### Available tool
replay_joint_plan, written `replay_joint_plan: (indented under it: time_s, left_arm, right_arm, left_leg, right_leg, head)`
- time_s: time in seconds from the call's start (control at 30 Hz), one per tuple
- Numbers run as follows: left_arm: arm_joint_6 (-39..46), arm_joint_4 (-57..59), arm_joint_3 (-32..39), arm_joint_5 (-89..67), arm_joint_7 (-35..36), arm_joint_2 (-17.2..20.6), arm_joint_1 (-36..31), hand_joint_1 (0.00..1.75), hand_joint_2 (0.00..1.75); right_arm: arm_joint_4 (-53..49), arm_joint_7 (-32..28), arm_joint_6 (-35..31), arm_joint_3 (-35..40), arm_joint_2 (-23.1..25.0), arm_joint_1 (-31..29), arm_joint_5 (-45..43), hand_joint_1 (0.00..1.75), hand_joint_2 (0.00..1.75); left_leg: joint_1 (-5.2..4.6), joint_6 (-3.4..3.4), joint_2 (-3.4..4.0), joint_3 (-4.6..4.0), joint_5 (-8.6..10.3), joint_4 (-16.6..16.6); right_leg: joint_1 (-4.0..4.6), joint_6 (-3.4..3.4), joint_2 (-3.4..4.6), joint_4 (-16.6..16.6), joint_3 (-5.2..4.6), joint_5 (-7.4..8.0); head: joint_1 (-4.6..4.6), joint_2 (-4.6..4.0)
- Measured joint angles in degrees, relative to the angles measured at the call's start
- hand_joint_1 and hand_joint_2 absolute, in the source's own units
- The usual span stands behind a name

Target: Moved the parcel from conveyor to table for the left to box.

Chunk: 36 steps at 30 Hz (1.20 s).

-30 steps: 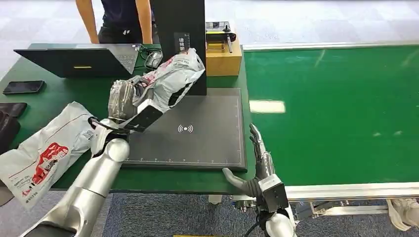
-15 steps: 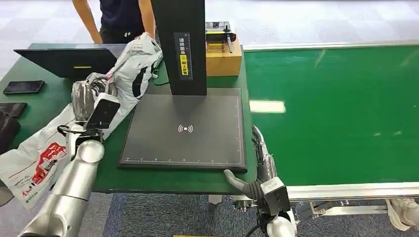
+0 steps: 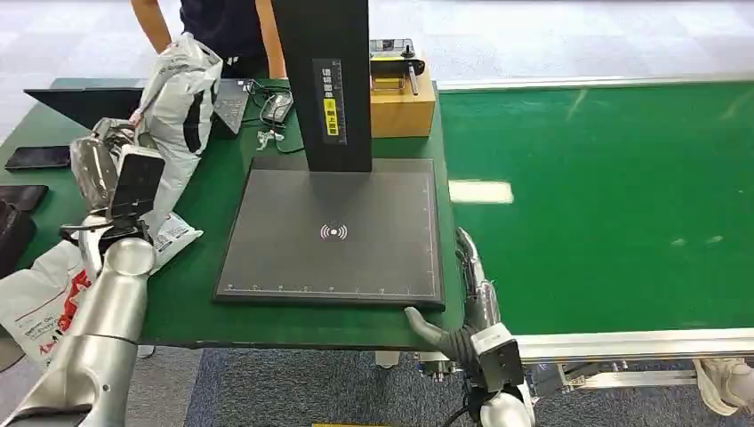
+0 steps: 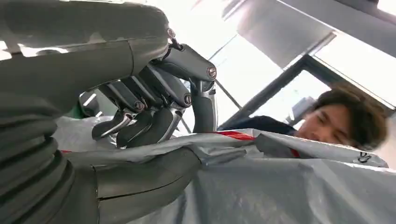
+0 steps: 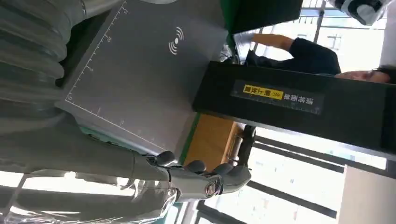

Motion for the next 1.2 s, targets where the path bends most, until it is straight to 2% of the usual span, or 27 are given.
replay_joint_plan:
  time_s: [0.2,0.67,0.83,0.93,0.97,1.0,1.03,1.07,1.1,1.2]
  left_arm:
    - [2.0,3.9,4.1,-0.7,1.8,1.7,-2.3,1.75,1.75]
    - [2.5,17.6,13.0,3.5,0.6,7.0,-6.6,1.75,1.75]
    - [2.8,18.7,16.7,-4.8,2.8,7.8,-6.6,1.75,1.75]
    - [2.8,18.4,20.7,-15.9,5.2,7.8,-6.5,1.75,1.75]
    - [2.8,18.3,22.0,-18.7,5.6,7.8,-6.5,1.66,1.75]
    - [2.8,18.2,23.3,-20.5,5.7,7.7,-6.4,1.66,1.75]
    - [2.8,18.1,24.6,-22.3,6.1,7.7,-6.4,1.5,1.75]
    - [2.8,18.0,26.0,-24.1,6.3,7.6,-6.4,0.35,1.75]
    - [2.8,18.0,27.3,-25.5,6.8,7.5,-6.3,0.0,1.75]
    - [2.8,18.1,29.9,-28.1,8.0,7.1,-6.3,0.0,1.75]
  right_arm:
    - [0.1,-0.2,-0.7,0.0,0.0,0.5,-0.7,0.0,1.75]
    - [2.1,-1.4,-1.2,0.1,0.0,0.8,-2.2,0.0,1.75]
    - [3.0,-2.0,-1.6,0.2,0.0,0.8,-2.8,0.0,1.75]
    - [3.6,-2.2,-1.6,0.2,0.0,0.8,-3.0,0.0,1.75]
    - [3.7,-2.2,-1.7,0.3,0.0,0.7,-3.2,0.0,1.75]
    - [3.9,-2.2,-1.7,0.4,0.0,0.7,-3.3,0.0,1.75]
    - [4.0,-2.3,-1.7,0.5,0.0,0.7,-3.3,0.0,1.75]
    - [4.0,-2.3,-1.7,0.5,0.0,0.7,-3.3,0.0,1.75]
    - [4.0,-2.3,-1.7,0.5,0.0,0.7,-3.3,0.0,1.75]
    - [4.0,-2.4,-1.8,0.8,0.0,0.7,-3.3,0.0,1.75]
  left_leg:
    - [0.0,0.0,0.0,0.0,0.0,0.0]
    - [0.01,0.0,0.02,-0.01,0.0,0.0]
    - [0.01,0.0,0.03,-0.01,0.0,0.0]
    - [0.0,0.0,0.03,-0.01,0.0,0.0]
    - [0.0,0.0,0.03,-0.01,0.0,0.0]
    - [0.0,0.0,0.03,-0.01,0.0,0.0]
    - [0.0,0.0,0.04,0.0,0.0,0.0]
    - [0.0,0.0,0.04,0.0,0.0,0.0]
    - [0.0,0.0,0.04,0.0,0.0,0.0]
    - [0.0,0.0,0.04,0.0,0.0,0.0]
  right_leg:
    - [0.01,0.0,0.0,0.0,0.0,0.0]
    - [0.01,0.0,0.03,0.0,-0.01,0.0]
    - [0.01,0.01,0.03,0.0,0.0,-0.01]
    - [0.0,0.0,0.04,0.0,0.0,-0.01]
    - [0.0,0.0,0.05,0.0,0.0,-0.01]
    - [0.0,0.0,0.06,0.0,0.0,-0.01]
    - [0.0,0.0,0.06,0.0,0.0,-0.01]
    - [0.0,0.0,0.05,0.0,0.0,-0.01]
    - [0.0,0.0,0.05,0.0,0.0,-0.01]
    - [0.01,0.0,0.05,0.0,-0.01,-0.01]
  head:
    - [0.0,0.0]
    - [0.0,0.0]
    - [0.0,0.0]
    - [0.0,0.0]
    - [0.0,0.0]
    - [0.0,0.0]
    - [0.0,0.0]
    - [0.0,0.0]
    - [0.0,0.0]
    - [0.0,0.0]
